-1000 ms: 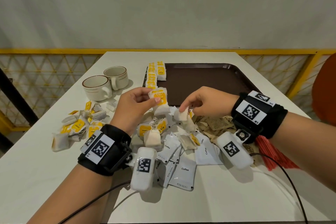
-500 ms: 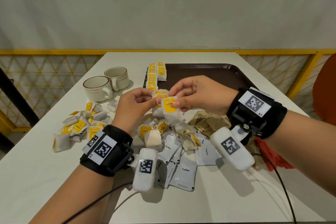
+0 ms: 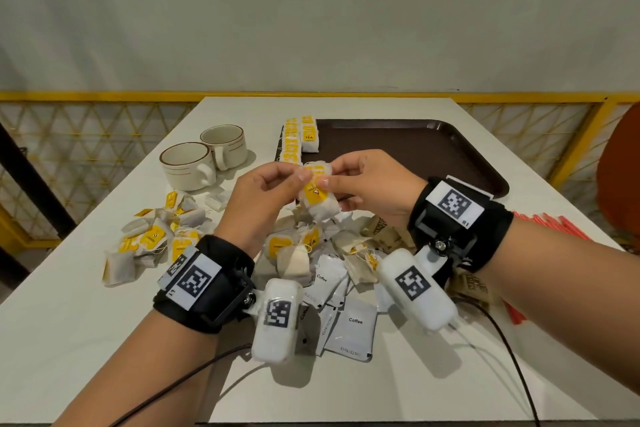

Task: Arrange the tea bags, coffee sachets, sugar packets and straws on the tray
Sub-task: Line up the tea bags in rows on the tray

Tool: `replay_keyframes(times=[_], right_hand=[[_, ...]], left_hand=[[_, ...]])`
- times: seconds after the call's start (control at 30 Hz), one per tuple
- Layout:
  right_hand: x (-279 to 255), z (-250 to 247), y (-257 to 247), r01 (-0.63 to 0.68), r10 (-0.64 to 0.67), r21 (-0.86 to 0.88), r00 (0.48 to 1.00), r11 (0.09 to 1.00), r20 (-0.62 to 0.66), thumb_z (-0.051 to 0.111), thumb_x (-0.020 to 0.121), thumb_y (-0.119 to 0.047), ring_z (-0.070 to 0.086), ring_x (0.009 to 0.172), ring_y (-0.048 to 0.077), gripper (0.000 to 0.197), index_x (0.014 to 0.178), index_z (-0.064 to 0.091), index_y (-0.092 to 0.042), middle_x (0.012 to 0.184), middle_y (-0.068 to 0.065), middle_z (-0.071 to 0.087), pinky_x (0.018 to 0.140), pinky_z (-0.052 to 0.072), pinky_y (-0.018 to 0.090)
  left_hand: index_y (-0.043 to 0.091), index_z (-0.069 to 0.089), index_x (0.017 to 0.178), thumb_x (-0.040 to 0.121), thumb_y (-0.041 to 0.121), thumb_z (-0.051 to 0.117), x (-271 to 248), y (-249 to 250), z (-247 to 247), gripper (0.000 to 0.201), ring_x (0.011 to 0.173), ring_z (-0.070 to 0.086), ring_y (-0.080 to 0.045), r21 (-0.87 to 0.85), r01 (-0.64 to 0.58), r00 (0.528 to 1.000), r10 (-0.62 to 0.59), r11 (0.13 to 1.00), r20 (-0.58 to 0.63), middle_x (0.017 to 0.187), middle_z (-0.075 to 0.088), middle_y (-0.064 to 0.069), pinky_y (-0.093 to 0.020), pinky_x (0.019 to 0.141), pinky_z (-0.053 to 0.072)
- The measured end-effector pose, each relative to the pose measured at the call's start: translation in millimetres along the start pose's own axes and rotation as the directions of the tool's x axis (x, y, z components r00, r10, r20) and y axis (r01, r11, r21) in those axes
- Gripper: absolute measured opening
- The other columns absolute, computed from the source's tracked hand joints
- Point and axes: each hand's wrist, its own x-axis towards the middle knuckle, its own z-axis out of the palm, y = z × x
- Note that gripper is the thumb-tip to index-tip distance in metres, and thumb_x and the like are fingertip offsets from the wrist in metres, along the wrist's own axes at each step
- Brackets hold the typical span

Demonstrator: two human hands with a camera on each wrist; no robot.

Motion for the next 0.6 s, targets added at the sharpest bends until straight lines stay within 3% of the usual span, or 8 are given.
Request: replay_keyframes(times=[0.1,0.17,0.2,0.27,0.3,0.37,0.5,0.6], right_hand=[[-2.7,-6.9,-1.9,0.0,0.001,-0.029,0.999,1.0,0.038,0.068,0.085,-0.005,0.058,0.066,0.014,0.004,0.089,0.067,-0.007,0.075,0.007,0.065,0.062,0.051,0.024],[-5.9,-19.5,-5.2,-0.002,0.022,-0.211,0.995,0.977,0.092,0.067,0.086,-0.002,0.06,0.068,0.01,0.014,0.098,0.068,-0.01,0.082,0.006,0.066,0.063,0.052,0.024],[-8.0,-27.1,-7.2,0.009,0.047,-0.375,0.989,0.927,0.14,0.067,0.085,-0.001,0.061,0.072,0.008,0.021,0.101,0.069,-0.014,0.088,0.003,0.068,0.066,0.053,0.023],[-13.4,-39.6,-9.5,0.078,0.142,-0.699,0.958,0.711,0.251,0.068,0.082,-0.002,0.063,0.082,0.004,0.034,0.106,0.069,-0.026,0.101,-0.009,0.067,0.074,0.054,0.021],[-16.1,-42.0,-8.8,0.117,0.193,-0.793,0.939,0.598,0.284,0.07,0.081,-0.005,0.063,0.089,0.006,0.037,0.108,0.068,-0.031,0.105,-0.015,0.064,0.079,0.055,0.022],[-20.7,-40.2,-3.9,0.158,0.231,-0.851,0.923,0.5,0.307,0.075,0.079,-0.012,0.06,0.099,0.011,0.037,0.107,0.067,-0.034,0.105,-0.02,0.057,0.085,0.053,0.027],[-21.5,-33.9,9.7,0.18,0.137,-0.828,0.946,0.53,0.293,0.077,0.079,-0.02,0.056,0.094,0.014,0.018,0.094,0.071,-0.027,0.098,-0.016,0.057,0.084,0.05,0.031],[-14.9,-36.9,12.1,0.18,0.045,-0.771,0.964,0.611,0.261,0.073,0.082,-0.023,0.061,0.079,0.003,0.006,0.088,0.072,-0.021,0.088,-0.012,0.066,0.075,0.051,0.022]], left_hand=[[0.008,0.066,0.092,0.069,0.01,0.077,-0.8,-2.3,0.1,0.025,0.079,0.065,-0.014,0.087,-0.039,0.999,0.038,0.995,0.014,0.09,0.07,-0.012,-0.023,0.073,0.056],[0.008,0.066,0.092,0.073,0.002,0.075,1.6,-4.5,-1.7,0.022,0.079,0.066,-0.013,0.098,-0.036,0.999,0.037,0.995,-0.016,0.088,0.07,-0.011,-0.022,0.071,0.055],[0.008,0.066,0.092,0.074,0.001,0.074,3.1,-5.8,-3.1,0.021,0.08,0.067,-0.015,0.088,-0.03,0.999,0.033,0.996,-0.034,0.089,0.071,-0.011,-0.023,0.073,0.055],[0.008,0.067,0.093,0.075,0.002,0.074,5.6,-7.1,-5.3,0.02,0.084,0.067,-0.018,0.073,-0.022,0.998,0.027,0.997,-0.064,0.091,0.071,-0.012,-0.026,0.078,0.054],[0.008,0.067,0.093,0.076,0.002,0.074,6.2,-7.6,-6.1,0.02,0.085,0.067,-0.019,0.069,-0.023,0.997,0.028,0.997,-0.07,0.091,0.071,-0.013,-0.027,0.079,0.054],[0.009,0.067,0.092,0.076,0.002,0.074,6.8,-8.7,-6.6,0.019,0.084,0.067,-0.02,0.063,-0.025,0.997,0.03,0.998,-0.075,0.089,0.071,-0.011,-0.027,0.078,0.053],[0.01,0.067,0.091,0.076,0.003,0.074,6.8,-9.7,-6.1,0.018,0.084,0.068,-0.02,0.065,-0.022,0.997,0.027,0.998,-0.073,0.088,0.072,-0.01,-0.026,0.077,0.053],[0.01,0.067,0.091,0.076,0.003,0.074,6.5,-9.5,-6.7,0.018,0.084,0.068,-0.019,0.081,-0.022,0.997,0.027,0.997,-0.071,0.088,0.072,-0.009,-0.026,0.077,0.053]])
